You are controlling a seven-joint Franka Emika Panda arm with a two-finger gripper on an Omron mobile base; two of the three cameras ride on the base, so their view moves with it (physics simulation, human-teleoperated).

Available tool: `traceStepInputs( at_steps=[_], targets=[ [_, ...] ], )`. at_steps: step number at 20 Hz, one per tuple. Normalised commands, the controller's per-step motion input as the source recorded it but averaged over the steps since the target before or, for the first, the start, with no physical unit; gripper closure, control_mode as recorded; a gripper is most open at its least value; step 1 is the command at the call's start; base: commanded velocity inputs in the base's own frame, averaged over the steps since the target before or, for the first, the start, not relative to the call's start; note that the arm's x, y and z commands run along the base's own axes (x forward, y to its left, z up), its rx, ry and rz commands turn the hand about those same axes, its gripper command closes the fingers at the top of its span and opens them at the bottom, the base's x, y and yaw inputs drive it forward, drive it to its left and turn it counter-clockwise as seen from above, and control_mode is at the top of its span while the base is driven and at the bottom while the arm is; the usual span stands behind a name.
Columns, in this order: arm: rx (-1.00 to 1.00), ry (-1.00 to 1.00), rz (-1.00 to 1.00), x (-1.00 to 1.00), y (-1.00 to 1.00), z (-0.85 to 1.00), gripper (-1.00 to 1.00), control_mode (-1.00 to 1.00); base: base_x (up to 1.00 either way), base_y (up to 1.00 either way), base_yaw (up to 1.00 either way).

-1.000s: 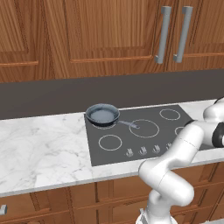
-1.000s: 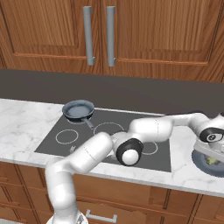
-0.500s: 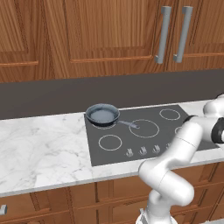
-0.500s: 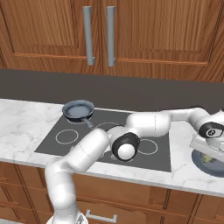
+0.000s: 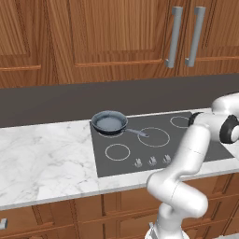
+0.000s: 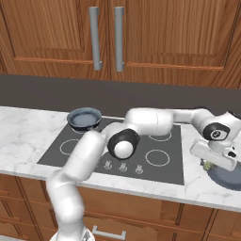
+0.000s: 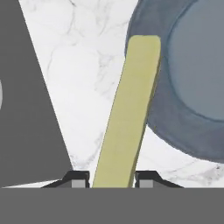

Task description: Pick up the butter stick and place it in the pan. Then turn on the burner for the pan.

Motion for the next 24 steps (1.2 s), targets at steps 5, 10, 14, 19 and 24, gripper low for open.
traceStepInputs(
  at_steps=[5, 10, 14, 19, 24],
  targets=[
    [0.0, -0.24, 0.15, -0.31, 0.65, 0.01, 1.0, -1.0, 0.0, 0.0, 0.0],
    [0.0, -0.15, 0.14, -0.07, 0.83, 0.07, 1.0, -1.0, 0.0, 0.0, 0.0],
    [0.0, -0.1, 0.11, -0.08, 0.82, 0.1, 1.0, -1.0, 0.0, 0.0, 0.0],
    [0.0, -0.03, 0.07, -0.11, 0.72, 0.23, 1.0, -1.0, 0.0, 0.0, 0.0],
    [-0.01, 0.0, 0.0, -0.12, 0.64, 0.24, 1.0, -1.0, 0.0, 0.0, 0.0]
  ],
)
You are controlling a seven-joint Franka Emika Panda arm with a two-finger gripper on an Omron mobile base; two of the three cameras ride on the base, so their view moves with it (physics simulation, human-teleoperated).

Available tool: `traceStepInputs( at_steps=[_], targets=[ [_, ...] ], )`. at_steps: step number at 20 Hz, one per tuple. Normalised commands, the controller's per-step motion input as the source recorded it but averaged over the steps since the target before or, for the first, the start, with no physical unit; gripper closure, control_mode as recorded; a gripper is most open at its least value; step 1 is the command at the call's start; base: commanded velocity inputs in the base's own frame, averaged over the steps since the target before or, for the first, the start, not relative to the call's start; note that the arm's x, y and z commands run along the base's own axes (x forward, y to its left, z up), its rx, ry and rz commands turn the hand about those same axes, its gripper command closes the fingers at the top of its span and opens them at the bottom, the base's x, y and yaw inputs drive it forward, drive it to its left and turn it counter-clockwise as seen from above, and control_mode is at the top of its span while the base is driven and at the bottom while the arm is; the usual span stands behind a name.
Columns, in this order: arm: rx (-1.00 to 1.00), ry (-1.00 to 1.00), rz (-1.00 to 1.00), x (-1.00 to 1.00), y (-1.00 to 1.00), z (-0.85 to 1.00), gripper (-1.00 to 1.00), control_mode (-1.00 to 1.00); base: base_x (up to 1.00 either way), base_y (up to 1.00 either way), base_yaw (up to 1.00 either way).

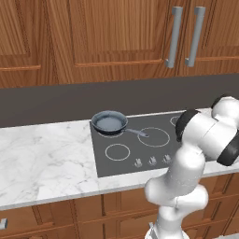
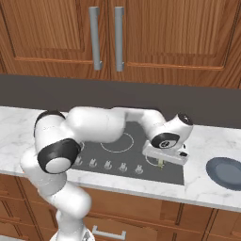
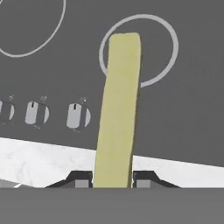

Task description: Pick up the butter stick and place it in the pan. Then turn on the burner for the pan.

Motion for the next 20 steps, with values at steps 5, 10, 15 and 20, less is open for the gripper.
traceStepInputs(
  at_steps=[5, 10, 15, 20],
  targets=[
    [-0.03, 0.0, 0.0, 0.0, 0.84, 0.26, 1.0, -1.0, 0.0, 0.0, 0.0],
    [-0.07, 0.0, 0.0, 0.0, 1.0, 0.27, 1.0, -1.0, 0.0, 0.0, 0.0],
    [-0.05, 0.0, 0.0, 0.0, 1.0, 0.16, 1.0, -1.0, 0.0, 0.0, 0.0],
    [-0.05, 0.0, 0.0, 0.0, 1.0, 0.09, 1.0, -1.0, 0.0, 0.0, 0.0]
  ],
)
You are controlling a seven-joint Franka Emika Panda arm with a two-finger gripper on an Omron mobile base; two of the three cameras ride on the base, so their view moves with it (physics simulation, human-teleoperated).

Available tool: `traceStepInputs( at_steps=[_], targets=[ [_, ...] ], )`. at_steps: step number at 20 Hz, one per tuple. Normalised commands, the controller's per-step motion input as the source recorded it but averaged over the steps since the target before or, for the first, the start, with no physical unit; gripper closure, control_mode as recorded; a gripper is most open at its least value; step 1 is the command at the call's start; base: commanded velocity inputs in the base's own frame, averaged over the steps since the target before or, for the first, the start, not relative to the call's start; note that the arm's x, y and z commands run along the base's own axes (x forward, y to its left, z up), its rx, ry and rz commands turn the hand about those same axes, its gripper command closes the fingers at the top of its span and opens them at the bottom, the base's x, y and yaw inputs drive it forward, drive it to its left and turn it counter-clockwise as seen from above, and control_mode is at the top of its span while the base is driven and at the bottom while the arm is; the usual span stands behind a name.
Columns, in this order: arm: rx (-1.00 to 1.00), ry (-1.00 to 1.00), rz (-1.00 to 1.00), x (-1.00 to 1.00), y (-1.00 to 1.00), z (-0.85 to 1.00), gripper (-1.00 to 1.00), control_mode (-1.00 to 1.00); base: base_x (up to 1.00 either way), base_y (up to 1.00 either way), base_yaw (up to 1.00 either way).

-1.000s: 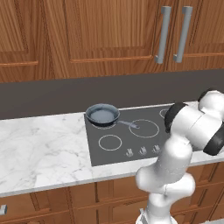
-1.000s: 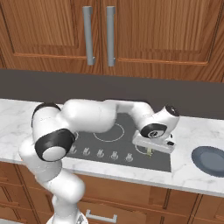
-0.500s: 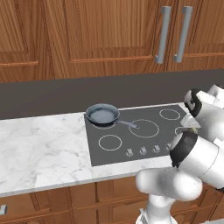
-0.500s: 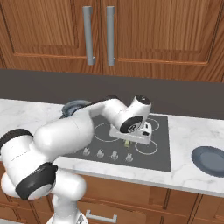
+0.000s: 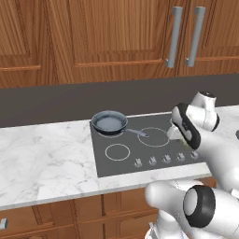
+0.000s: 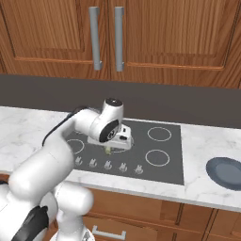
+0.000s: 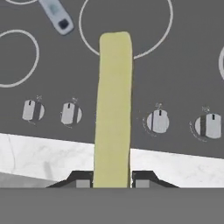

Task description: Pick up the butter stick and place it in the pan. Then turn on the burner for the pan.

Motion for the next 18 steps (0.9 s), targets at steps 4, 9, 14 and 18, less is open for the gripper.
traceStepInputs(
  at_steps=[4, 9, 14, 18],
  targets=[
    [-0.05, 0.01, 0.0, 0.0, 0.98, 0.11, 1.0, -1.0, 0.0, 0.0, 0.0],
    [-0.04, 0.04, 0.0, 0.0, 0.87, 0.15, 1.0, -1.0, 0.0, 0.0, 0.0],
    [-0.01, 0.0, 0.0, 0.0, 0.78, 0.17, 1.0, -1.0, 0.0, 0.0, 0.0],
    [0.0, 0.0, 0.0, 0.18, 0.69, 0.09, 1.0, -1.0, 0.0, 0.0, 0.0]
  ],
)
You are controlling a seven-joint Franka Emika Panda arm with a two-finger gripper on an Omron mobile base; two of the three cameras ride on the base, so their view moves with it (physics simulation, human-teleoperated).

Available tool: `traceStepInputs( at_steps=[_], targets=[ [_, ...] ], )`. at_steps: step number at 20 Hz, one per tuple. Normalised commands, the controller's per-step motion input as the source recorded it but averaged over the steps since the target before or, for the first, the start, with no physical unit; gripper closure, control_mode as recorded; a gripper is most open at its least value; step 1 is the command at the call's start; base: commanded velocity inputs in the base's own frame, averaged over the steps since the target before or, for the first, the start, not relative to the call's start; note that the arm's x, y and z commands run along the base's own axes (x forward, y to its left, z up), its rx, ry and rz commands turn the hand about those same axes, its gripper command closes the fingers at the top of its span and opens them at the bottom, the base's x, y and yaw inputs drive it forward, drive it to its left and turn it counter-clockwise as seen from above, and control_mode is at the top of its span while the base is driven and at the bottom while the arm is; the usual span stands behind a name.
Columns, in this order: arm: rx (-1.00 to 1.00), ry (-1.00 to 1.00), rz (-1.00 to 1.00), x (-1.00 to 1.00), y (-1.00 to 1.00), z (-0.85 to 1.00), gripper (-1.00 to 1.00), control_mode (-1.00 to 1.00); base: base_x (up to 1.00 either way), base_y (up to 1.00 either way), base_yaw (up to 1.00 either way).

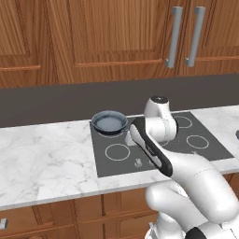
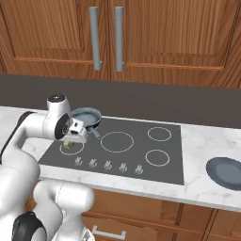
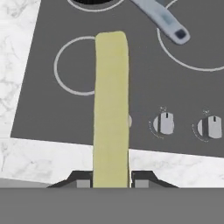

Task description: Pick up the butter stick and place it in the pan. Then turn on the burner for the pan.

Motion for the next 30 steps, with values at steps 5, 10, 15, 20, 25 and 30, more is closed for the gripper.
traceStepInputs(
  at_steps=[5, 10, 15, 20, 25, 30],
  targets=[
    [0.0, 0.01, 0.0, 0.37, 0.44, 0.0, 1.0, -1.0, 0.0, 0.0, 0.0],
    [0.0, 0.0, 0.0, 0.48, 0.21, 0.0, 1.0, -1.0, 0.0, 0.0, 0.0],
    [0.0, 0.0, 0.01, 0.47, 0.04, 0.0, 1.0, -1.0, 0.0, 0.0, 0.0],
    [0.0, 0.0, 0.0, 0.5, 0.06, 0.0, 1.0, -1.0, 0.0, 0.0, 0.0],
    [0.0, 0.0, 0.01, 0.37, 0.02, 0.0, 1.0, -1.0, 0.0, 0.0, 0.0],
    [0.0, 0.0, 0.02, 0.25, 0.0, -0.02, 1.0, -1.0, 0.0, 0.0, 0.0]
  ],
)
